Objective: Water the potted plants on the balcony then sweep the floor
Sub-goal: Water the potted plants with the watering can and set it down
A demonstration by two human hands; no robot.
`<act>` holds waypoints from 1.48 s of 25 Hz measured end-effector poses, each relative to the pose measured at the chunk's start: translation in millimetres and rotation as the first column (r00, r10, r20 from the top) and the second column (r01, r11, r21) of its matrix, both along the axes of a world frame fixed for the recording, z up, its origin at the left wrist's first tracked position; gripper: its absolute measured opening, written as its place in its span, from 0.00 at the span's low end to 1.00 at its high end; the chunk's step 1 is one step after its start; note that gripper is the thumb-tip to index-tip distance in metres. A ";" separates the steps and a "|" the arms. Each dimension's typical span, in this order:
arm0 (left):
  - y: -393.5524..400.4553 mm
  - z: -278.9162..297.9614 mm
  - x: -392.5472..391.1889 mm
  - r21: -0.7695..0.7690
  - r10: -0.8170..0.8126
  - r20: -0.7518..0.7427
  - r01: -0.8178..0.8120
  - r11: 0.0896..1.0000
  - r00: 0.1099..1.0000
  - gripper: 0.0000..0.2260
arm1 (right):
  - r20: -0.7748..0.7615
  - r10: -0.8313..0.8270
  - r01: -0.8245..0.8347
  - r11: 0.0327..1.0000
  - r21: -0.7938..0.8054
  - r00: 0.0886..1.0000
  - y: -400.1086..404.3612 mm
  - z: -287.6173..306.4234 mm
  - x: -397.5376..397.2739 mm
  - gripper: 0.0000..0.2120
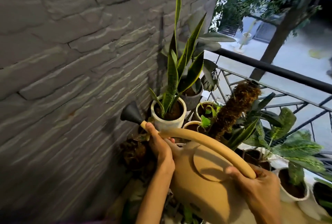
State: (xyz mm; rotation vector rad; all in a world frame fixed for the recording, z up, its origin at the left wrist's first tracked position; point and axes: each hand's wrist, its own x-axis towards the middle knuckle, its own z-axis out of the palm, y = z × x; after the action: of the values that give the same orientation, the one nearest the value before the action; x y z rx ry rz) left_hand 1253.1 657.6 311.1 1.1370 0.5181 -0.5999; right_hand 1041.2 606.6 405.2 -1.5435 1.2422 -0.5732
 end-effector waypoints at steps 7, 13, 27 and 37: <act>2.5 -18.7 30.3 0.032 -0.005 -0.015 0.005 0.999 1.000 0.39 | -0.060 -0.009 0.004 0.996 -0.092 0.998 7.6 -3.8 39.2 0.16; 5.9 -23.8 45.8 0.050 -0.010 -0.062 0.013 0.999 0.998 0.33 | -0.122 -0.029 0.016 0.994 -0.104 0.992 8.0 -11.1 57.5 0.31; 6.1 -37.1 44.0 0.088 -0.021 -0.076 0.027 0.996 0.997 0.31 | -0.142 -0.034 0.019 0.994 -0.104 0.989 8.8 -17.0 62.7 0.24; 7.9 -41.0 41.9 0.100 -0.050 -0.109 0.061 0.993 0.993 0.31 | -0.202 -0.012 -0.008 0.995 -0.097 0.979 6.2 -20.3 63.4 0.26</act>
State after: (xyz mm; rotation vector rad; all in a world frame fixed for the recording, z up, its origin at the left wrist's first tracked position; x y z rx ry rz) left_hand 1294.9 665.5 270.1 1.2253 0.6160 -0.6907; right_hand 1104.6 612.8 384.9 -1.7158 1.3859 -0.4931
